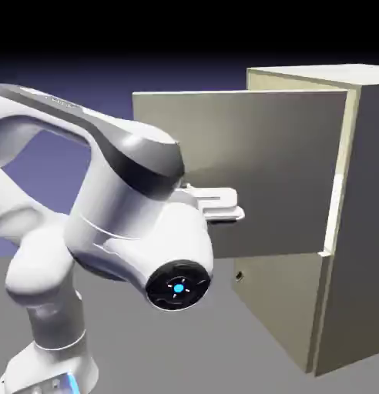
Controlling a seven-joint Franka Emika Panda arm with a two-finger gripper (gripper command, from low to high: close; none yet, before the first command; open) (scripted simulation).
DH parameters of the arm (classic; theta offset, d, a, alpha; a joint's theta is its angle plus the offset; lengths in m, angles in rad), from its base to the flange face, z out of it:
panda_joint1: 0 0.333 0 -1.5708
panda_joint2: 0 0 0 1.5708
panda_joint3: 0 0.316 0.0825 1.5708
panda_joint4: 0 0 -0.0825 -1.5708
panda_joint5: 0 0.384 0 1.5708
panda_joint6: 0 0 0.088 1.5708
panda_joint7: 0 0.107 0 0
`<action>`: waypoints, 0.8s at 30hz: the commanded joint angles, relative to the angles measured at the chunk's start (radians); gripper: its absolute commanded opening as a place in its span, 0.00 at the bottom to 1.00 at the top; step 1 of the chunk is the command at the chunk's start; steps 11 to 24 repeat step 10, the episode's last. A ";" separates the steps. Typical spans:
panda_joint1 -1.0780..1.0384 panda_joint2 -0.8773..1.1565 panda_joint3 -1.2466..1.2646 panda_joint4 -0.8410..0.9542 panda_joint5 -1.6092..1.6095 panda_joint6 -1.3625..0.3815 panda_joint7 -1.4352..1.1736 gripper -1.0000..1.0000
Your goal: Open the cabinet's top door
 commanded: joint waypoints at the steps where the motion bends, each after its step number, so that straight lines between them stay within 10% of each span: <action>1: 0.032 0.036 -0.033 0.036 -0.011 -0.037 -0.020 0.00; 10: 0.276 0.358 -0.325 0.300 -0.058 -0.331 -0.241 0.00; 24: 0.276 0.358 -0.325 0.300 -0.058 -0.331 -0.241 0.00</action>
